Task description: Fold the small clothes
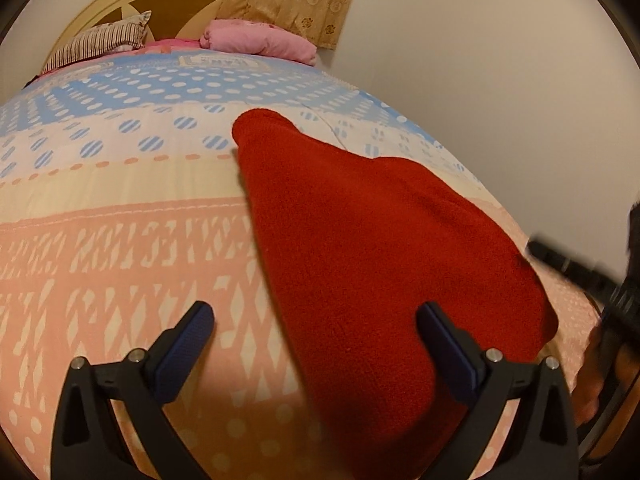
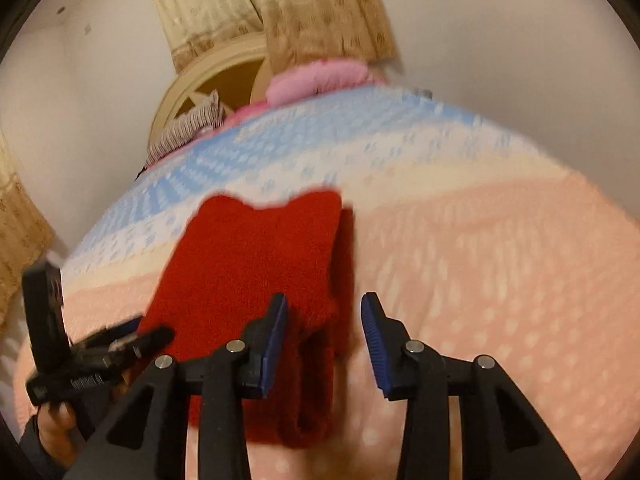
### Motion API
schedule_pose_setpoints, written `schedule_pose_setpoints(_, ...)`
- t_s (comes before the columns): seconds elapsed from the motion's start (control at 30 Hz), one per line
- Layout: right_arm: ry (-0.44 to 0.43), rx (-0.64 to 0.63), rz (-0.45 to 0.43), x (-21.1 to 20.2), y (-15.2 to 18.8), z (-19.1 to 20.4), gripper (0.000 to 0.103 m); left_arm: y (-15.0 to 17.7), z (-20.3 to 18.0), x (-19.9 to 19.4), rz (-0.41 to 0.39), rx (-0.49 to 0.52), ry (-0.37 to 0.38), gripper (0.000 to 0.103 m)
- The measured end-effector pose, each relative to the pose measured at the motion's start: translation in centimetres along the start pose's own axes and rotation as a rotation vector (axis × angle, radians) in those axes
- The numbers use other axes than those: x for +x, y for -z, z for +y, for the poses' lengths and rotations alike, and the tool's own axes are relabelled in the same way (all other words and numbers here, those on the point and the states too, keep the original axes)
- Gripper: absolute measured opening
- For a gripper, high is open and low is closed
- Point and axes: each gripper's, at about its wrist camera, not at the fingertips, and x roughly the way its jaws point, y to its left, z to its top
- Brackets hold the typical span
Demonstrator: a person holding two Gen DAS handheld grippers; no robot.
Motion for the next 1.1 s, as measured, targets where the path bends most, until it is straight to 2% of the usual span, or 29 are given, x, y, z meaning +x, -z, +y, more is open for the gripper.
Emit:
schedule_pose_setpoints(0.1,-0.033,-0.063,-0.042,-0.3,-2.5,1.7,0.04,0.0,-0.2,0.1,0.007,0.009,-0.009,0.103)
schedule_pose_setpoints(0.17,-0.117,-0.1,-0.037,0.7,-4.1,3.2,0.04,0.1,-0.1,0.2,0.009,0.008,-0.008,0.103)
schedule_pose_setpoints(0.27,-0.201,-0.15,0.083,4.8,-5.5,5.2,0.04,0.0,0.0,0.2,0.011,0.004,-0.004,0.103)
schedule_pose_setpoints(0.33,-0.173,-0.192,0.152,7.2,-5.3,5.8,0.04,0.0,0.0,0.2,0.011,0.004,-0.004,0.103)
schedule_pose_setpoints(0.43,-0.053,-0.231,0.212,9.6,-4.1,4.9,0.04,0.0,0.0,0.2,0.013,0.006,-0.002,0.103)
schedule_pose_setpoints(0.5,-0.078,-0.158,0.238,10.2,-3.5,2.8,0.04,0.0,-0.1,0.3,0.019,0.013,0.002,0.103)
schedule_pose_setpoints(0.57,-0.141,-0.067,0.218,9.8,-3.1,0.8,0.04,0.1,-0.4,0.3,0.02,0.024,-0.001,0.103)
schedule_pose_setpoints(0.63,-0.167,-0.036,0.193,9.2,-2.3,0.0,0.039,0.1,-0.5,0.3,0.018,0.031,-0.004,0.103)
schedule_pose_setpoints(0.77,-0.176,-0.038,0.132,8.4,-1.0,0.0,0.04,0.2,-0.5,0.2,0.021,0.025,0.006,0.103)
schedule_pose_setpoints(1.03,-0.207,-0.022,0.152,8.3,-2.5,-0.2,0.04,0.1,-0.4,0.4,0.026,0.017,-0.005,0.103)
schedule_pose_setpoints(1.1,-0.173,-0.026,0.14,8.4,-3.3,-0.3,0.04,0.0,-0.2,0.5,0.03,0.005,0.005,0.103)
